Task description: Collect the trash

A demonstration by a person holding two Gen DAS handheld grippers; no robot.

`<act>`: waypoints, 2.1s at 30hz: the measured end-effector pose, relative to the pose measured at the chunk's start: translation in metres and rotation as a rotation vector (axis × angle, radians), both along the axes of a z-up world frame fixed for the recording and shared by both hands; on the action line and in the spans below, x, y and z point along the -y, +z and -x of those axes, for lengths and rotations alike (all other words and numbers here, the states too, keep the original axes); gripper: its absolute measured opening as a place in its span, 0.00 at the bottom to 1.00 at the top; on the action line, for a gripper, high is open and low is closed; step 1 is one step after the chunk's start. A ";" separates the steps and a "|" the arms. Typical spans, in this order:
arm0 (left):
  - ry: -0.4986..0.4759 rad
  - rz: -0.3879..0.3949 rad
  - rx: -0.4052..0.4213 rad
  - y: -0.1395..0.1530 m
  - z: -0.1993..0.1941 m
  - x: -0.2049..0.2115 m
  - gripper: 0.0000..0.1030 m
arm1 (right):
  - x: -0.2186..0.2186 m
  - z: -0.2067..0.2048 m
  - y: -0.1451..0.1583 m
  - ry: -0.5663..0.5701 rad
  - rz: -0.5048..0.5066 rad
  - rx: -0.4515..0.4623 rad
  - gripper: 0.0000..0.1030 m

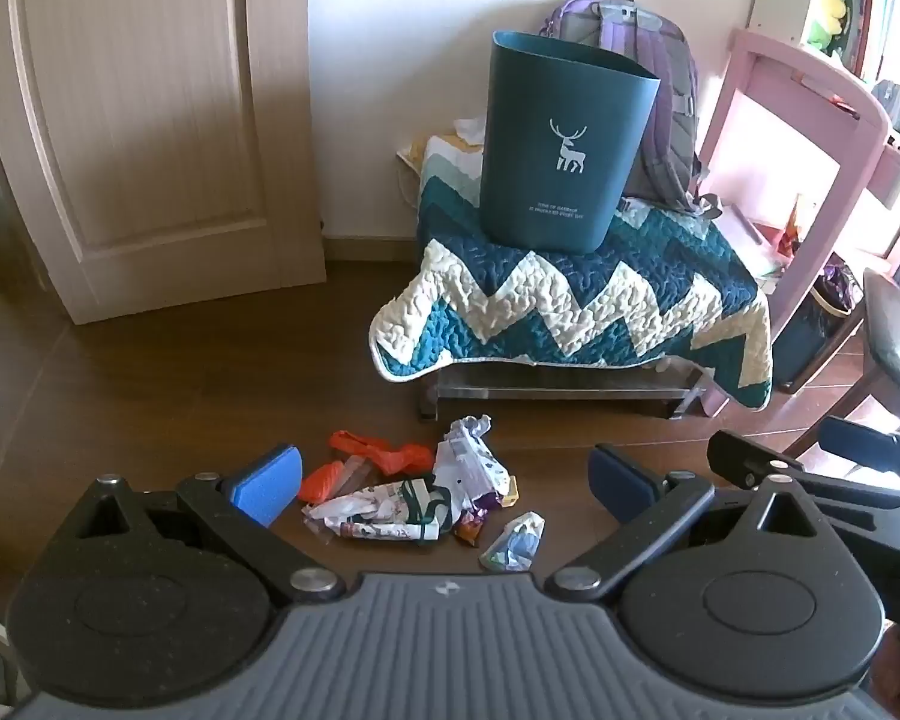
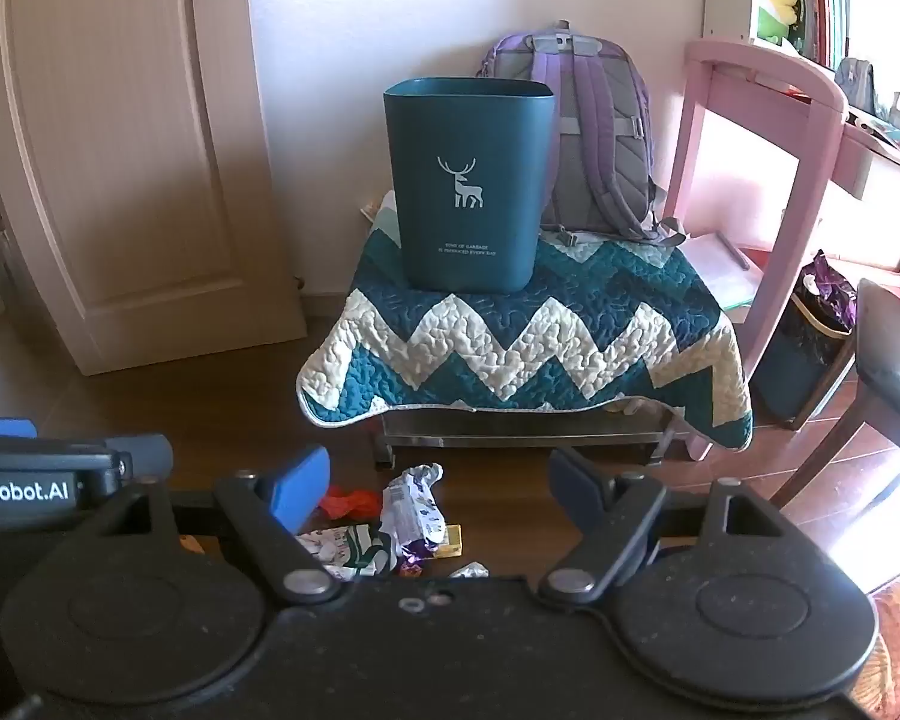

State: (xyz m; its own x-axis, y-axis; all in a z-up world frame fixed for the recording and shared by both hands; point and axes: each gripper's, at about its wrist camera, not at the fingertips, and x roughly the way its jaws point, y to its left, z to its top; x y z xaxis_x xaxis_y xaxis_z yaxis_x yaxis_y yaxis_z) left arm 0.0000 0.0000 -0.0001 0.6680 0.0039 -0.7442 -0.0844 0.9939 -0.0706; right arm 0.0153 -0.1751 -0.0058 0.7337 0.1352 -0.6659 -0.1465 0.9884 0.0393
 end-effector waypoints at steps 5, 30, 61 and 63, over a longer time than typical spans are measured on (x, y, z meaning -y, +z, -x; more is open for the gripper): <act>0.003 -0.023 0.002 0.000 0.000 0.002 0.99 | 0.000 0.000 0.001 0.002 0.004 0.000 0.78; 0.015 -0.002 0.022 0.014 -0.002 -0.004 0.99 | -0.001 0.004 0.006 0.010 0.000 0.034 0.78; 0.007 -0.006 0.040 0.026 -0.011 -0.011 0.99 | -0.001 0.008 0.010 -0.003 0.004 0.051 0.78; 0.003 -0.009 0.043 0.025 -0.010 -0.010 0.99 | -0.001 0.008 0.010 -0.007 0.006 0.052 0.78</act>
State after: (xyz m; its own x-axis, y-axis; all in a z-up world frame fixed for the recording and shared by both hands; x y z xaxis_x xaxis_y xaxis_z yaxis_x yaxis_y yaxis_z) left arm 0.0098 0.0095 0.0248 0.6993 0.0122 -0.7147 -0.0840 0.9943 -0.0651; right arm 0.0072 -0.1741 0.0044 0.7682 0.1262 -0.6277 -0.1413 0.9896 0.0260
